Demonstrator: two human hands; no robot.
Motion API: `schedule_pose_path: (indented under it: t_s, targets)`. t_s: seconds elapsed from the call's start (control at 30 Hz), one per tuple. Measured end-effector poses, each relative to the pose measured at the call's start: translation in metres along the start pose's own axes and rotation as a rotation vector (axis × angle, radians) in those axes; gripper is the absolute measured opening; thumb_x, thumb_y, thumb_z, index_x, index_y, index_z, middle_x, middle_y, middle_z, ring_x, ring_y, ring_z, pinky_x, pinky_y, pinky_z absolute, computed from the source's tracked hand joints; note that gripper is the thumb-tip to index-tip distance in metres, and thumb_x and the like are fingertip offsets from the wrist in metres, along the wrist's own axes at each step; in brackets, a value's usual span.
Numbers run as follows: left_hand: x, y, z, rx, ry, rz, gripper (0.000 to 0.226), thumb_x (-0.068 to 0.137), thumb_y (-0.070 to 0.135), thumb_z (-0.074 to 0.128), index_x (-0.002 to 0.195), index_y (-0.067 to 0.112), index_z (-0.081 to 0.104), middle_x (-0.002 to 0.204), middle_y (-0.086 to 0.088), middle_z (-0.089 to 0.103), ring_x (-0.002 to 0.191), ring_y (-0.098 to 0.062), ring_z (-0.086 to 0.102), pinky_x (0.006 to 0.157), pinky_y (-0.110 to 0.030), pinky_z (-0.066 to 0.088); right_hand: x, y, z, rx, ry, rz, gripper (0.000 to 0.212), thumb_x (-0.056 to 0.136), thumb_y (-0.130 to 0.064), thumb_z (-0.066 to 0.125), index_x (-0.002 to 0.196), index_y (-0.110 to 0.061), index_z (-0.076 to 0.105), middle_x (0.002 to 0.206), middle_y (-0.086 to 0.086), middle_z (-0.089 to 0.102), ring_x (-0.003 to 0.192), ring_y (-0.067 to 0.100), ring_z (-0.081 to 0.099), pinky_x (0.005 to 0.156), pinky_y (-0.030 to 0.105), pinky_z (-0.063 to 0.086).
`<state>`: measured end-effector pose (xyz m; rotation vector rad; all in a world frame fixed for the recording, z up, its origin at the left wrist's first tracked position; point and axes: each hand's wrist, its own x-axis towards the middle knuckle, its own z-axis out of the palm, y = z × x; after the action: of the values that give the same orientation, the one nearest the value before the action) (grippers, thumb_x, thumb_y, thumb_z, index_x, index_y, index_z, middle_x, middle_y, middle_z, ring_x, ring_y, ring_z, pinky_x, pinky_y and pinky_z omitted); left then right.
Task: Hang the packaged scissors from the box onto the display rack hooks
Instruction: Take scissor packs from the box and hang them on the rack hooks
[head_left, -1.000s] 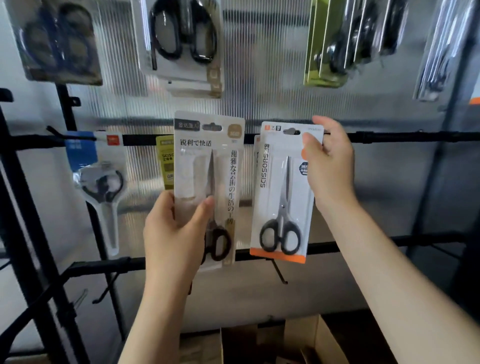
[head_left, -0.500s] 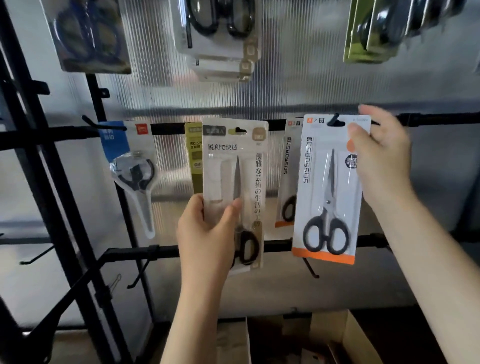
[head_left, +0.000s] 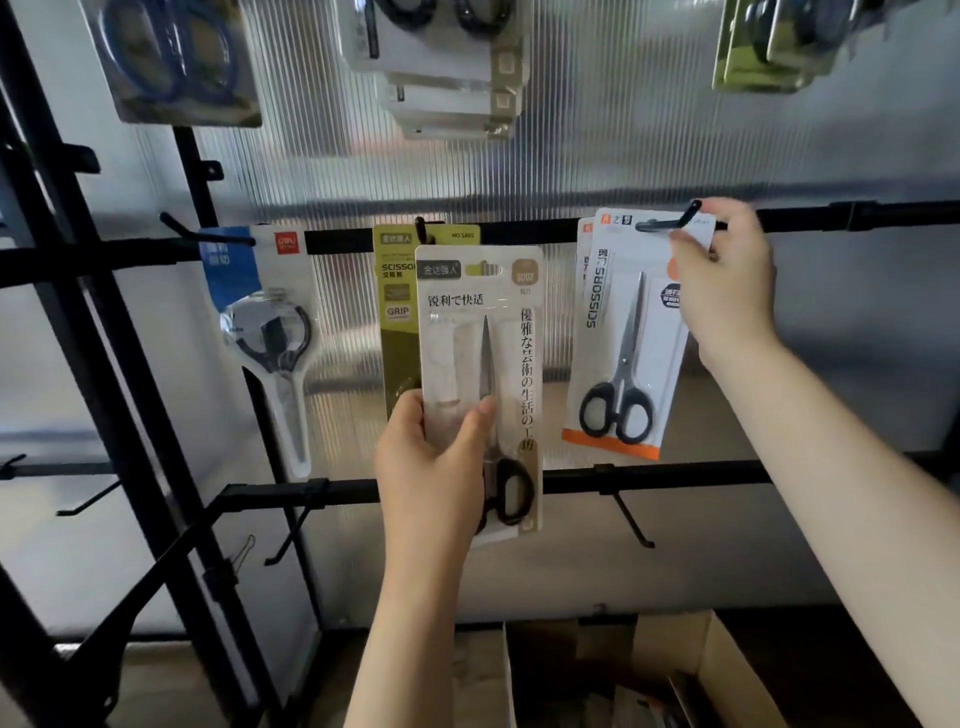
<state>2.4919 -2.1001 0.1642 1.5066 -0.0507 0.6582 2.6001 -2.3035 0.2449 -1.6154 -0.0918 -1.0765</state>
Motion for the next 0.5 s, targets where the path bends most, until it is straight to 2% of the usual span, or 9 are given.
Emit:
schedule_pose_path:
  t_s: [0.13,0.17,0.23,0.3,0.37,0.43,0.5]
  targets:
    - [-0.001,-0.002,0.005,-0.006,-0.012,-0.005,0.009,0.083,0.021,0.070,0.089,0.020,0.062,0.082,0.006,0.070,0.074,-0.005,0.066,0.062,-0.014,0.050,-0.008,0.003,-0.003,-0.054,0.018,-0.027,0.032,0.088,-0.011,0.053,0.119,-0.021,0.054,0.089,0.004,0.065,0.074,0.015,0.061,0.069,0.025,0.049]
    - [-0.001,-0.003,0.006,-0.001,-0.011,-0.003,0.010,0.083,0.022,0.070,0.089,0.019,0.062,0.082,0.004,0.069,0.075,-0.008,0.066,0.063,-0.017,0.050,-0.012,0.003,-0.005,-0.084,0.013,-0.044,0.037,0.088,-0.011,0.053,0.124,-0.020,0.052,0.087,0.000,0.065,0.075,0.013,0.060,0.070,0.020,0.048]
    - [-0.001,-0.003,0.008,0.010,-0.009,0.009,0.012,0.084,0.023,0.070,0.087,0.015,0.060,0.082,0.000,0.068,0.075,-0.016,0.064,0.065,-0.023,0.052,-0.021,0.006,-0.008,-0.146,0.008,-0.093,0.047,0.091,-0.011,0.054,0.136,-0.018,0.043,0.088,-0.006,0.059,0.073,0.007,0.055,0.063,0.003,0.038]
    - [-0.002,-0.003,0.011,0.012,-0.016,0.022,0.016,0.083,0.023,0.070,0.083,0.012,0.058,0.078,-0.003,0.065,0.070,-0.016,0.059,0.063,-0.022,0.049,-0.032,0.010,-0.010,-0.194,0.022,-0.134,0.055,0.093,-0.015,0.055,0.143,-0.014,0.031,0.099,-0.002,0.054,0.078,0.007,0.053,0.064,0.001,0.035]
    - [-0.002,-0.003,0.013,0.019,-0.024,0.037,0.021,0.084,0.024,0.069,0.077,0.011,0.054,0.074,-0.005,0.061,0.065,-0.012,0.054,0.058,-0.018,0.045,-0.041,0.018,-0.011,-0.251,0.027,-0.158,0.061,0.092,-0.016,0.057,0.145,-0.011,0.027,0.116,0.006,0.052,0.089,0.015,0.058,0.071,0.008,0.037]
    - [-0.003,-0.004,0.015,0.016,-0.031,0.043,0.024,0.084,0.023,0.069,0.077,0.007,0.053,0.074,-0.013,0.060,0.066,-0.022,0.054,0.060,-0.021,0.045,-0.049,0.027,-0.014,-0.316,0.026,-0.151,0.063,0.090,-0.012,0.058,0.144,-0.010,0.027,0.126,0.013,0.048,0.101,0.023,0.058,0.078,0.012,0.034]
    - [-0.005,-0.004,0.018,-0.003,-0.040,0.030,0.025,0.085,0.024,0.068,0.083,0.003,0.054,0.081,-0.018,0.062,0.072,-0.030,0.056,0.065,-0.029,0.049,-0.057,0.033,-0.018,-0.349,0.024,-0.139,0.063,0.089,-0.008,0.059,0.144,-0.008,0.028,0.128,0.016,0.047,0.107,0.026,0.056,0.081,0.010,0.032]
